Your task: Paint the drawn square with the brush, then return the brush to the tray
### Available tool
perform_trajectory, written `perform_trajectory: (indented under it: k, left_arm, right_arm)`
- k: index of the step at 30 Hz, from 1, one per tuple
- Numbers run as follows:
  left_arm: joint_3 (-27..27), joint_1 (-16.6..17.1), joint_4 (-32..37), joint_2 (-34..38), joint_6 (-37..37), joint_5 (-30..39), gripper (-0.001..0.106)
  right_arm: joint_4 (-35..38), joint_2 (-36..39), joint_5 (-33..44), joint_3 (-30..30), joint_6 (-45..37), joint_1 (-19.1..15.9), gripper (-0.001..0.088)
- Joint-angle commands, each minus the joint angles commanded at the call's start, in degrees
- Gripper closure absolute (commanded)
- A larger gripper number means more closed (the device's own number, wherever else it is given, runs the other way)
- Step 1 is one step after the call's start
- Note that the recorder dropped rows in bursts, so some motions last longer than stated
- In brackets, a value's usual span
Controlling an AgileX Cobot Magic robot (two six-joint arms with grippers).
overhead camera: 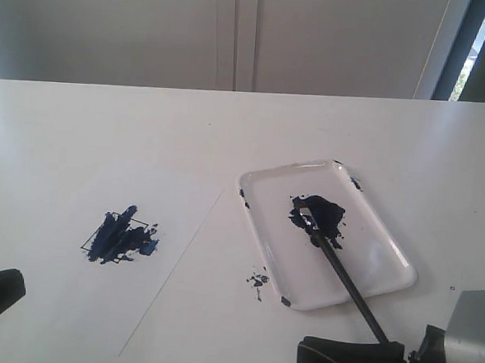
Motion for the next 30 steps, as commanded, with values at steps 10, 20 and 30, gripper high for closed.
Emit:
perform_trajectory:
  k: [10,20,30]
  left_arm:
    - [0.00,0.00,0.00,0.00,0.00,0.46,0.105]
    - [0.00,-0.62,0.00,0.00,0.00,0.53,0.105]
    - [0.00,-0.70,0.00,-10.43,0.00,0.44,0.105]
  right_arm:
    - [0.00,-12.18,0.15,0.00,0.00,0.00,0.0868]
    - [0.00,-27.13,0.13,0.00,0.00,-0.10,0.0868]
    - [0.00,-38.14,0.13,0.00,0.00,-0.10,0.0868]
